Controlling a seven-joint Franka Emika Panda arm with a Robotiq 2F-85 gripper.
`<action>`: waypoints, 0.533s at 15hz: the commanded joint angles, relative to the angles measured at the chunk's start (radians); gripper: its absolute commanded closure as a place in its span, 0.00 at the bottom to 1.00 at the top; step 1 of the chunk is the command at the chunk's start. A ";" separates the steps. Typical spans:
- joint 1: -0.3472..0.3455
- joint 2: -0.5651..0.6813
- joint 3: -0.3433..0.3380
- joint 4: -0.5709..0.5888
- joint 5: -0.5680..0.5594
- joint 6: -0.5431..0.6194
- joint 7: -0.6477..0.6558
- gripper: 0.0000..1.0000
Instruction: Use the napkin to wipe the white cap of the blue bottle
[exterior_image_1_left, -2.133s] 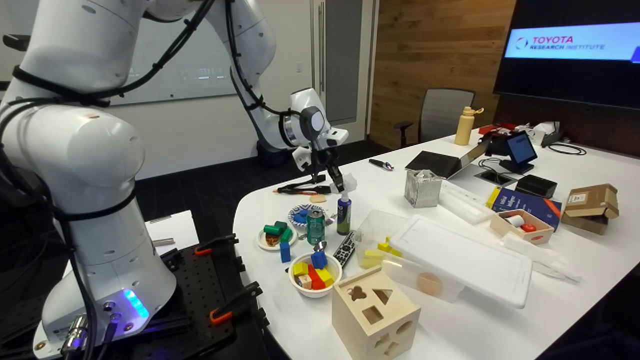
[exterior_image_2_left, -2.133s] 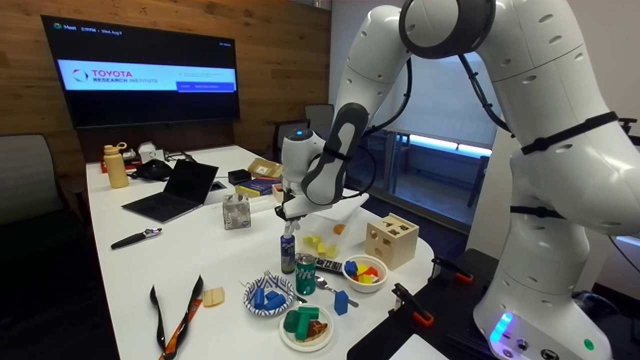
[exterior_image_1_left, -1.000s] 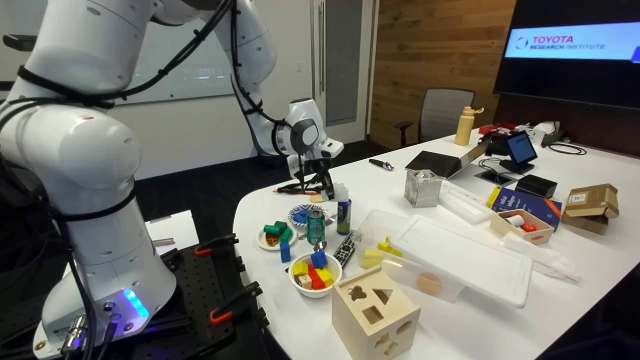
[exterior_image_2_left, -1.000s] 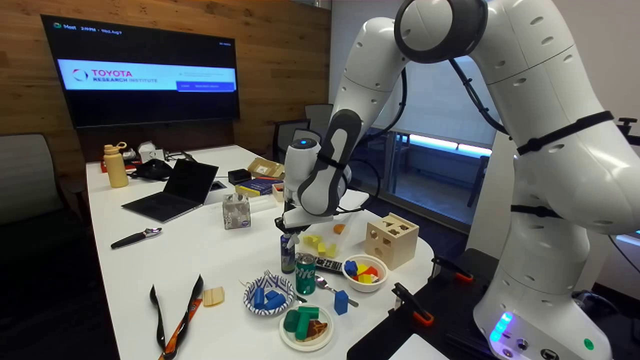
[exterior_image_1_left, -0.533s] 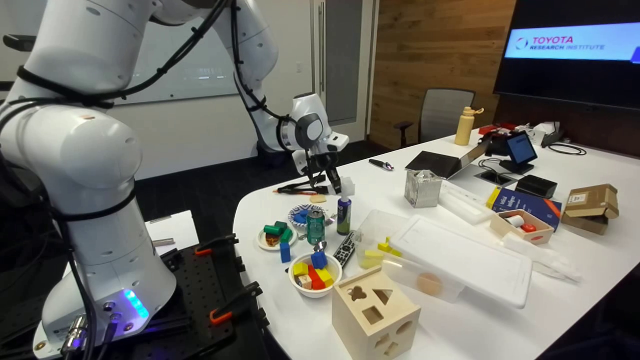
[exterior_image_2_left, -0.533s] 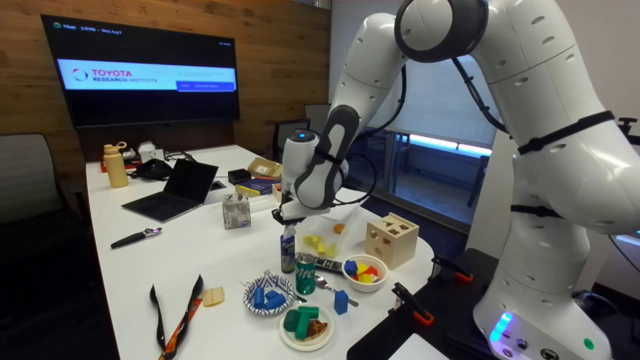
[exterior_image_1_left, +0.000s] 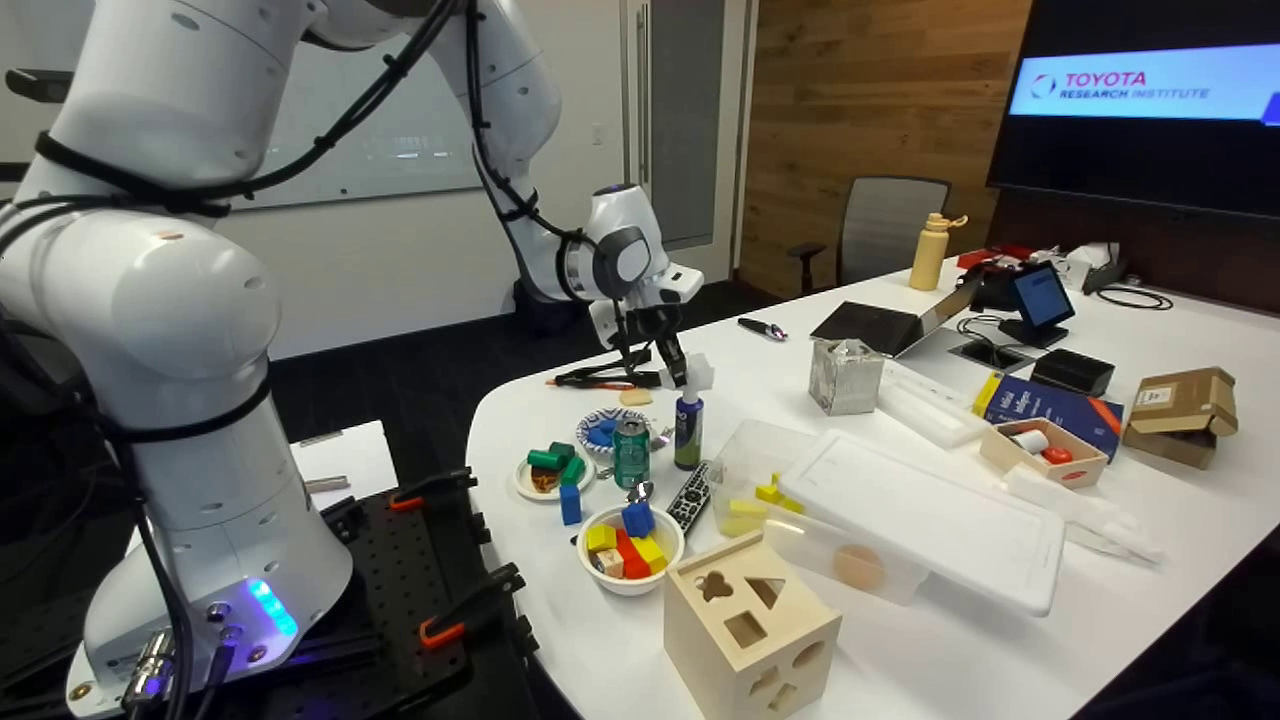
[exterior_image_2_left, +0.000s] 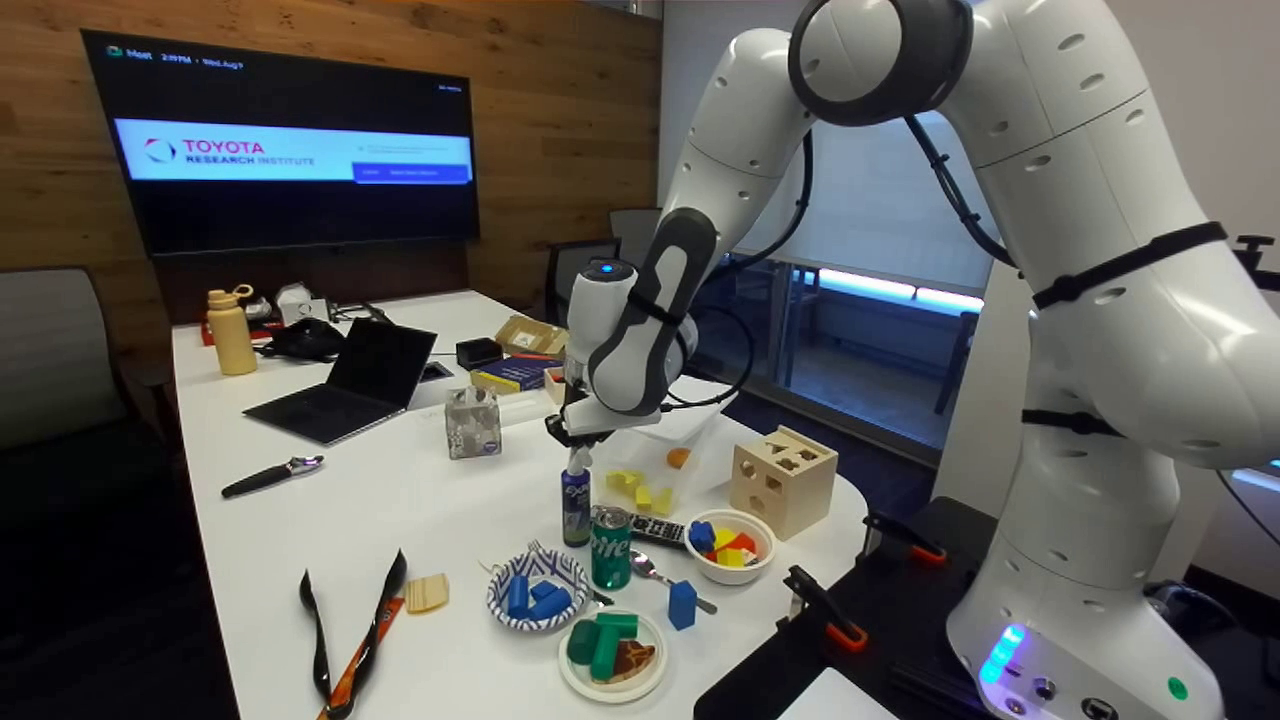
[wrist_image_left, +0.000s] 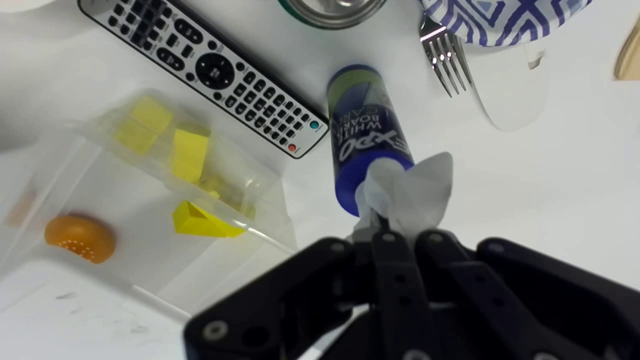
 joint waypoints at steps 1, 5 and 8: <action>-0.046 -0.008 0.051 -0.024 0.058 0.032 -0.059 0.99; -0.094 0.004 0.112 -0.031 0.116 0.035 -0.101 0.99; -0.102 0.003 0.124 -0.037 0.147 0.025 -0.123 0.99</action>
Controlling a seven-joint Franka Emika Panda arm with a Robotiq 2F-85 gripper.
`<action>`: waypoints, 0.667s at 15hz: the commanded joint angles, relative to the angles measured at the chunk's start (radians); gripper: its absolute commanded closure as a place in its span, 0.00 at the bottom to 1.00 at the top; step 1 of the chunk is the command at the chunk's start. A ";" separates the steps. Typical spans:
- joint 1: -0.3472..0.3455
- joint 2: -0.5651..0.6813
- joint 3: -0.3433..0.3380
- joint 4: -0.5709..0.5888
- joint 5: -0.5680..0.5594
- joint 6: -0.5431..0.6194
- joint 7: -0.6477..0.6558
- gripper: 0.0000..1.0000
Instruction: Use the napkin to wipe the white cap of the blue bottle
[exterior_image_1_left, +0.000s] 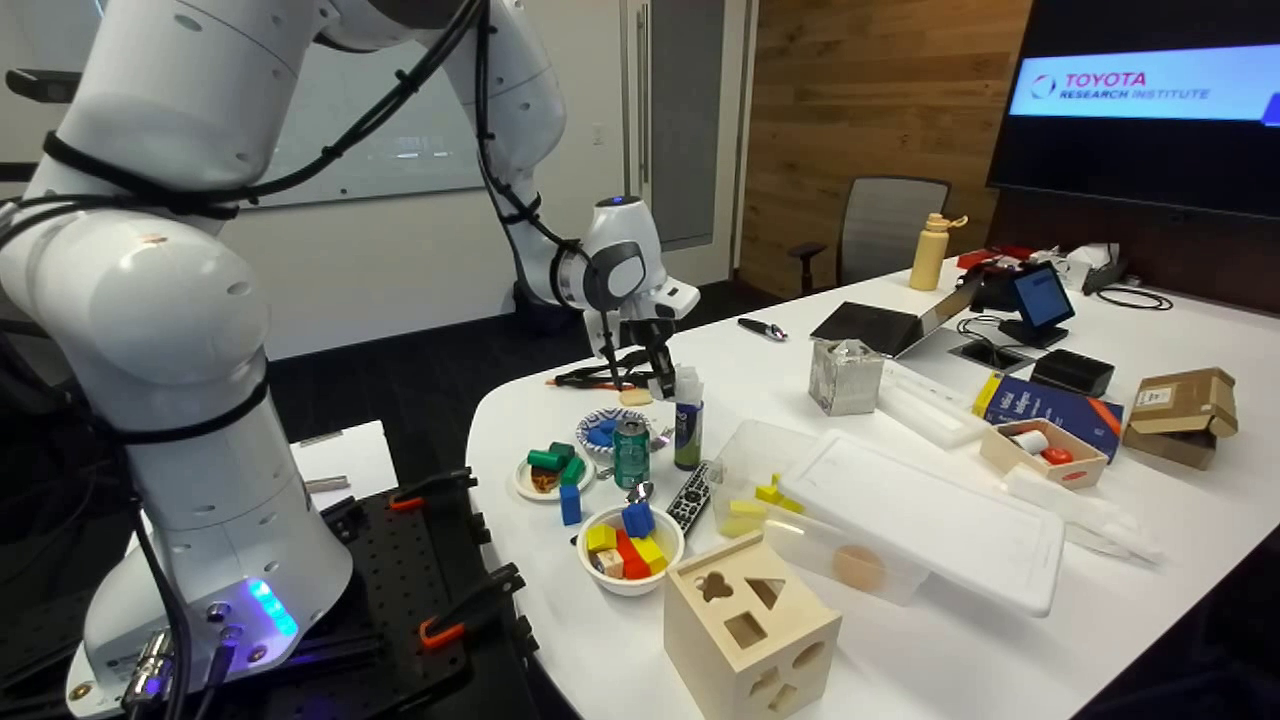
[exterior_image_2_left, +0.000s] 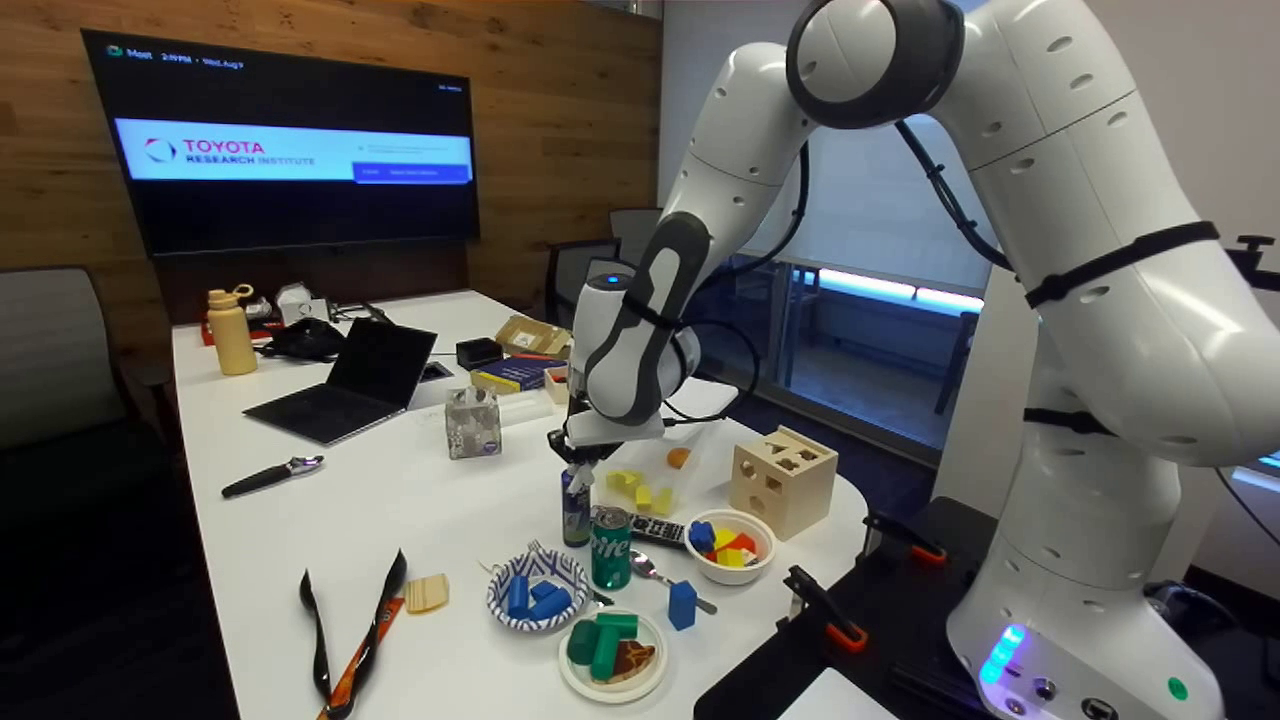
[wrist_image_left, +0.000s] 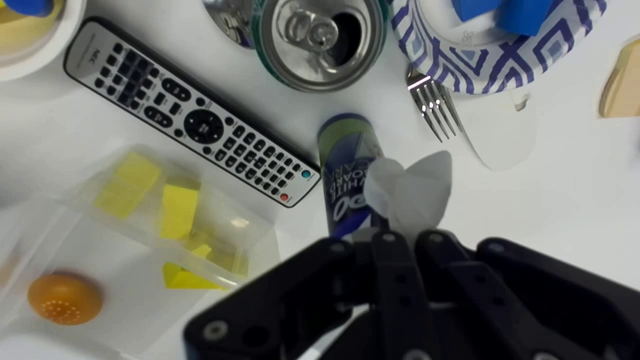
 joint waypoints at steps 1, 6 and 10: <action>-0.003 -0.017 0.005 -0.025 0.044 0.017 -0.041 0.99; 0.156 -0.071 -0.157 -0.045 -0.006 -0.016 0.014 0.99; 0.361 -0.102 -0.364 -0.066 -0.064 -0.031 0.067 0.99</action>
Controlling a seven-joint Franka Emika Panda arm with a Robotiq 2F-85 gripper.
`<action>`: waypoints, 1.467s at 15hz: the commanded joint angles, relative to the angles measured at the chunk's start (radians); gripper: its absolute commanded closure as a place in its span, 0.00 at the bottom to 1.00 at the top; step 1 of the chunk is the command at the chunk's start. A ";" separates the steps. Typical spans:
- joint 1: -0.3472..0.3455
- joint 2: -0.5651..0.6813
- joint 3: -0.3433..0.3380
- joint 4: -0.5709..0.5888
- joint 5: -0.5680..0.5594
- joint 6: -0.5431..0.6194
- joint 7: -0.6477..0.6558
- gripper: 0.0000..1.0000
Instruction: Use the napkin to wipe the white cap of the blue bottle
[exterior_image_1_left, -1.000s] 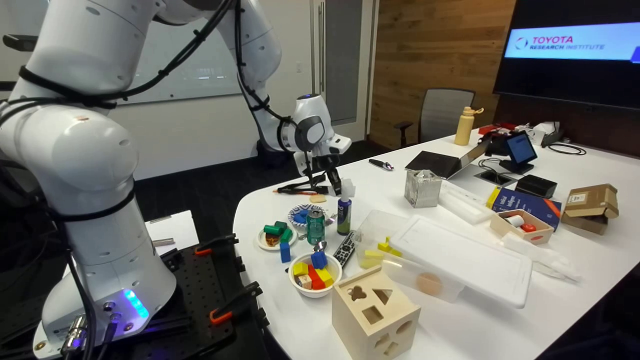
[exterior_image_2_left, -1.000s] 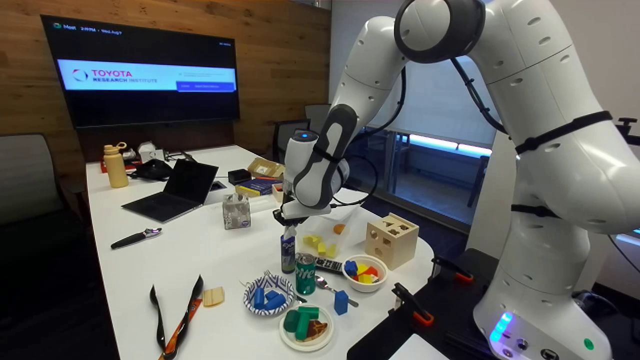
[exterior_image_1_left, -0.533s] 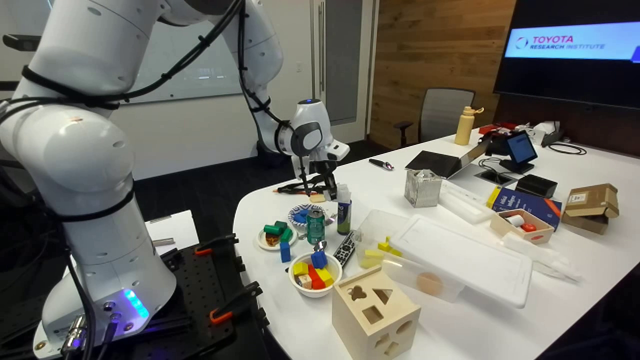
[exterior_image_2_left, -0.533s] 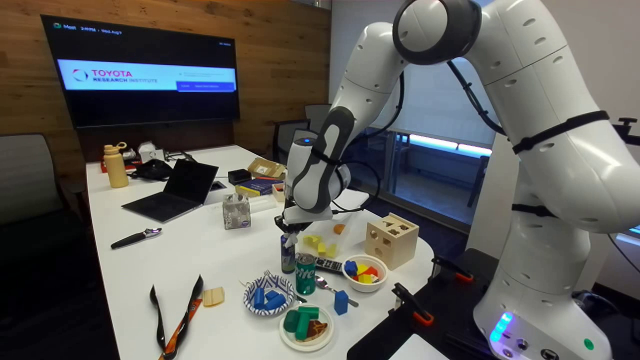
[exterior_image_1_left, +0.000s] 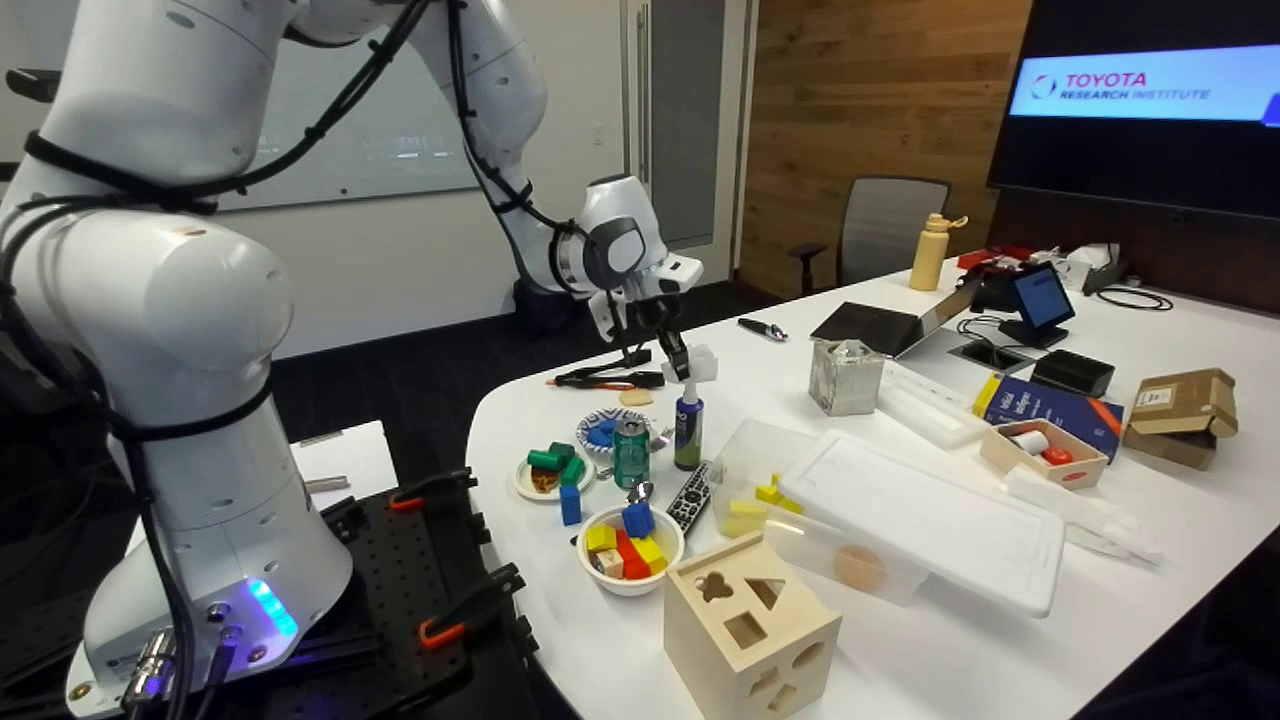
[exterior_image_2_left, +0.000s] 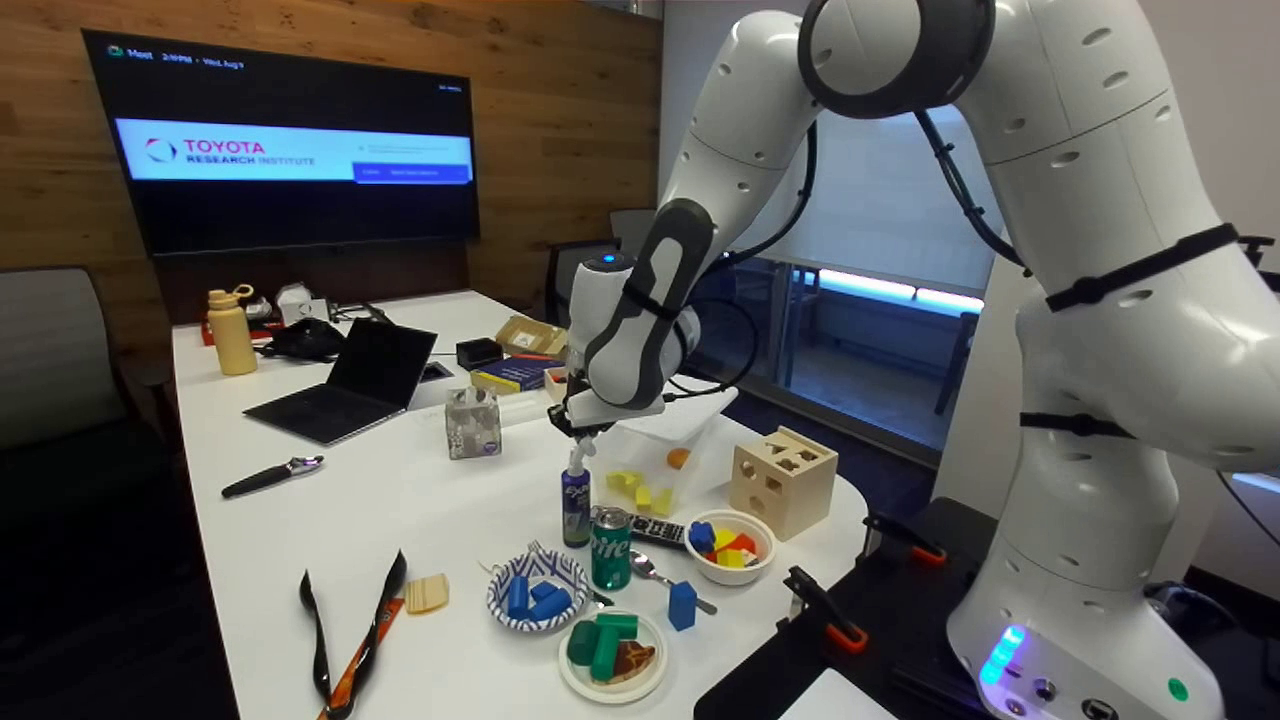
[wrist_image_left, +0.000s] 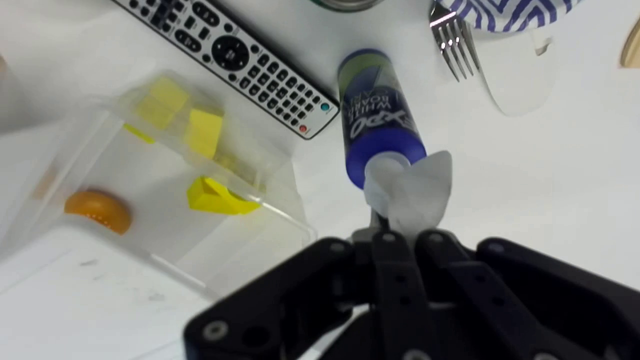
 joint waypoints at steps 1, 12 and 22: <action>0.179 -0.068 -0.166 -0.057 -0.062 -0.021 0.067 0.99; 0.183 -0.217 0.138 -0.101 0.047 -0.091 -0.122 0.99; -0.189 -0.017 0.599 -0.073 0.274 -0.304 -0.212 0.99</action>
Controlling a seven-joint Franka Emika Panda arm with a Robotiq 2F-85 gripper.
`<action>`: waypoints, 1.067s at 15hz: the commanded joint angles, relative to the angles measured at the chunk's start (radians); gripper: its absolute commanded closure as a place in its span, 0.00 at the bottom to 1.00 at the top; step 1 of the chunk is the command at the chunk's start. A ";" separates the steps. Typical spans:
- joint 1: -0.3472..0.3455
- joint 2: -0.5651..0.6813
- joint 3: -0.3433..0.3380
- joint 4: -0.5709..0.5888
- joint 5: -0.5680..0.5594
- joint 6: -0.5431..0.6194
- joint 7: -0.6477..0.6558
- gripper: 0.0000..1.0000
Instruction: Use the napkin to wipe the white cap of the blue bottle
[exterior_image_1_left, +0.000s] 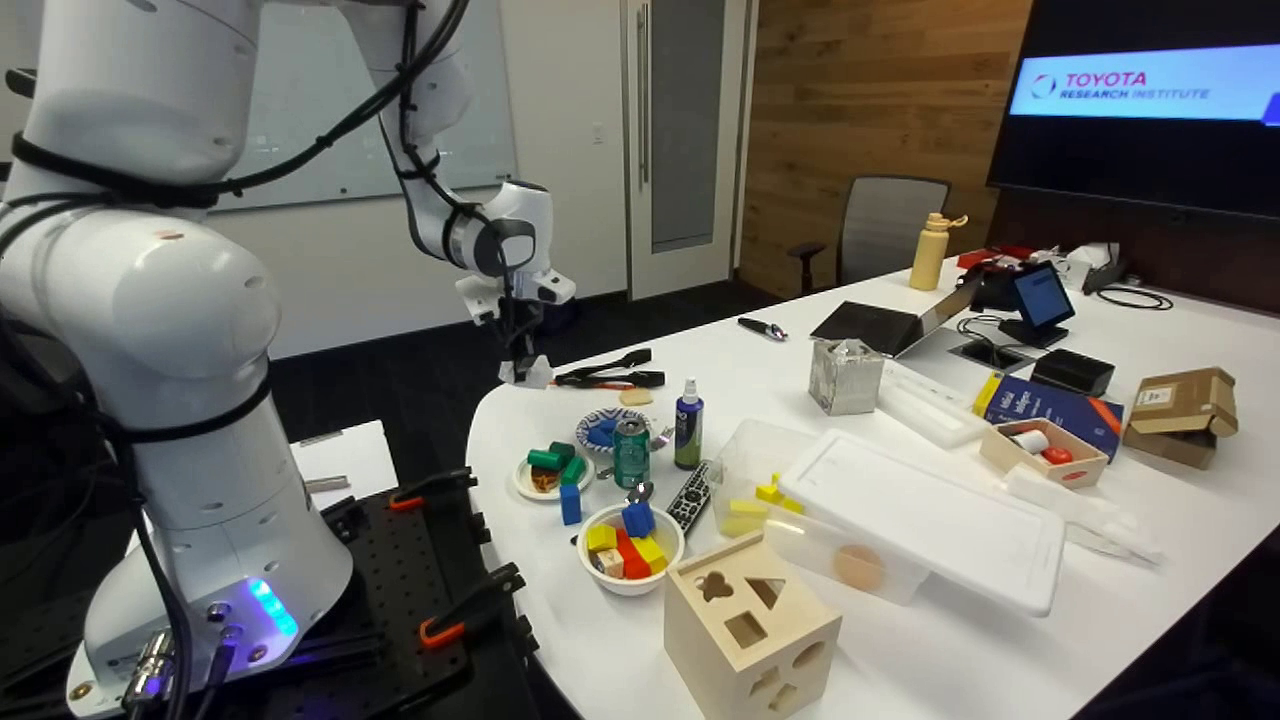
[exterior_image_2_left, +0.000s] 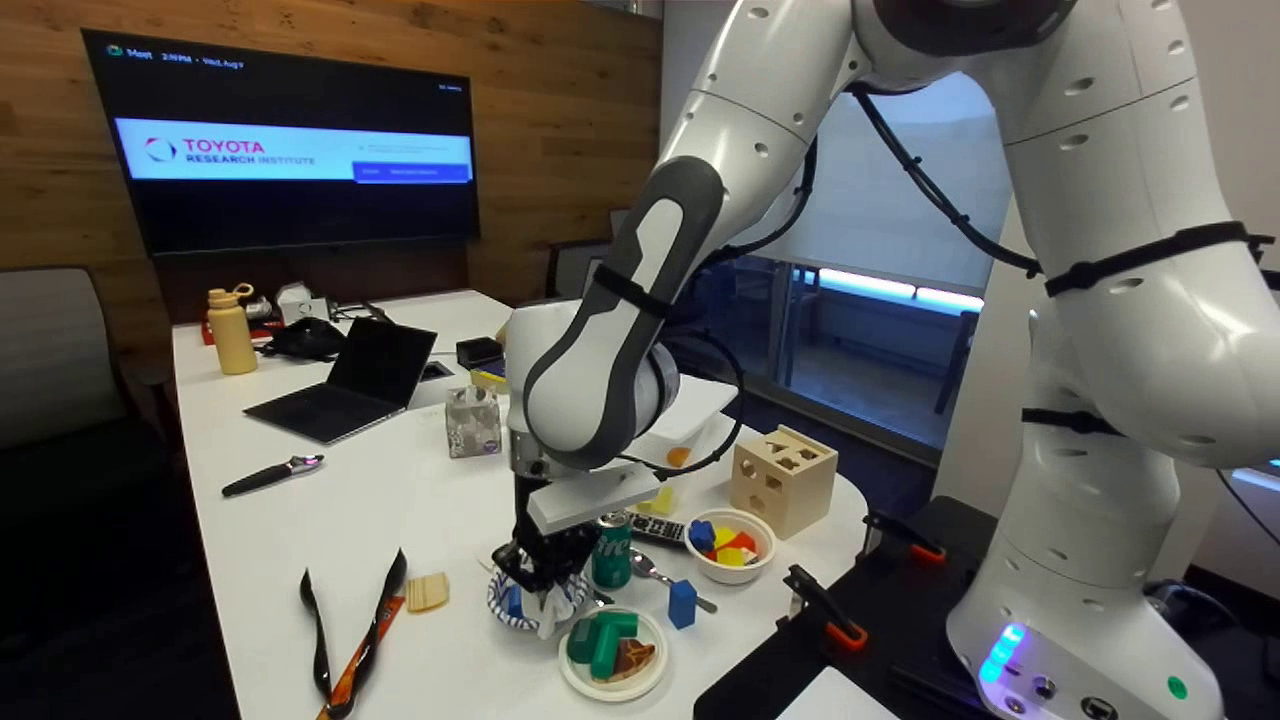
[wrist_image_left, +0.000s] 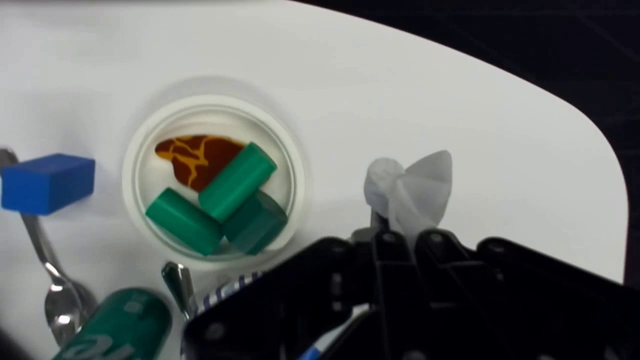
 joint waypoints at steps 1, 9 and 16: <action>-0.050 0.103 0.030 0.039 -0.008 -0.019 -0.009 0.99; -0.143 0.295 0.138 0.145 0.037 0.021 -0.126 0.99; -0.199 0.437 0.183 0.235 0.051 0.033 -0.183 0.71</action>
